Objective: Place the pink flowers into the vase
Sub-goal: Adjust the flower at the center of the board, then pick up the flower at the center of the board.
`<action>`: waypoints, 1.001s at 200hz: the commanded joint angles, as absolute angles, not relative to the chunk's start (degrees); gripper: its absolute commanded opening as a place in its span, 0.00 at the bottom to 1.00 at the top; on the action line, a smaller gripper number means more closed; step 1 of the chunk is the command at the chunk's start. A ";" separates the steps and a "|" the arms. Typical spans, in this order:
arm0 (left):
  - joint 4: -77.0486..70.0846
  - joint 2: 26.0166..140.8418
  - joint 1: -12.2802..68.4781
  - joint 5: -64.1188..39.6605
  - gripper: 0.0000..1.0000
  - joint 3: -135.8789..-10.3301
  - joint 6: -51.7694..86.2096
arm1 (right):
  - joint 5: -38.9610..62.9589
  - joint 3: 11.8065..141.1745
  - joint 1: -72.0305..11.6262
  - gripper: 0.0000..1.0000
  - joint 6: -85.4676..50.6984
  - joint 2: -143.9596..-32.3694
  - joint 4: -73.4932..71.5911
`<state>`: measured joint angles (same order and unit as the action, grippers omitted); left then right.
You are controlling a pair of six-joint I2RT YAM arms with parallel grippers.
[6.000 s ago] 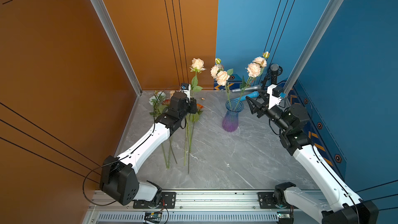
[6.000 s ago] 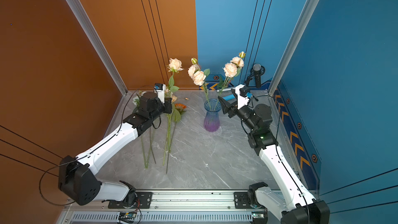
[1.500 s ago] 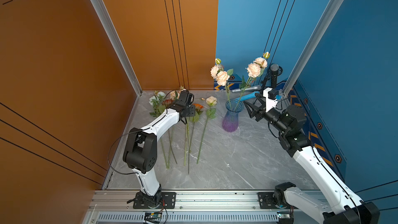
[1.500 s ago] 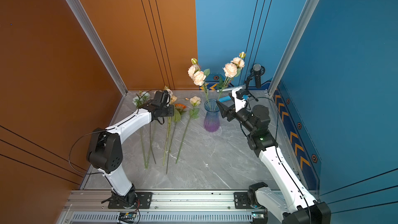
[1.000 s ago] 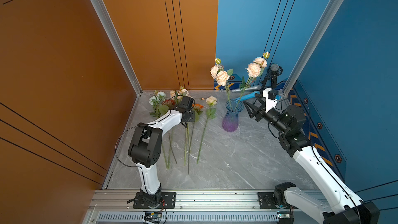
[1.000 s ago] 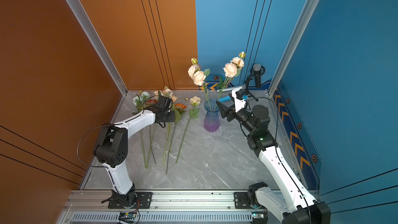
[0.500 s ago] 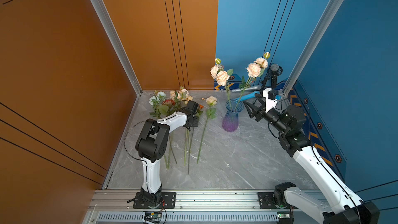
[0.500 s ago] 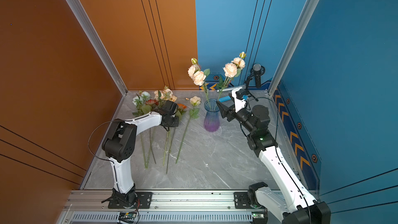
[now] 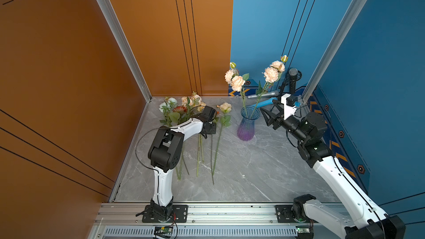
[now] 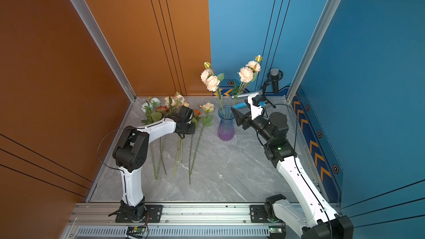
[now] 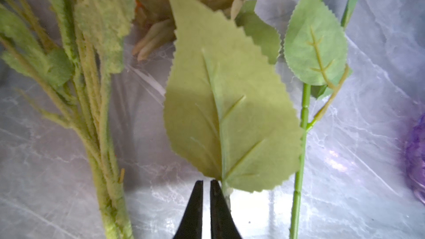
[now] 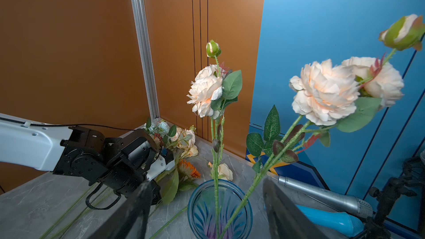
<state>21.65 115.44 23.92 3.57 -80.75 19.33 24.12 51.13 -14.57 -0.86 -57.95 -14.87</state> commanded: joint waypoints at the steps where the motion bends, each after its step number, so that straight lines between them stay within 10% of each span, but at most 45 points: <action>1: 22.59 113.70 22.58 3.90 0.11 -80.25 19.86 | 23.64 50.71 -14.15 0.77 -0.79 -56.38 -13.44; 200: 22.51 106.68 14.65 6.97 0.32 -74.06 20.49 | 24.02 50.94 -14.07 0.77 -0.88 -57.31 -14.06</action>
<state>21.71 105.01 15.27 7.64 -74.35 20.38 24.14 51.13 -14.57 -1.02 -57.58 -14.50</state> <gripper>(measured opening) 0.310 0.768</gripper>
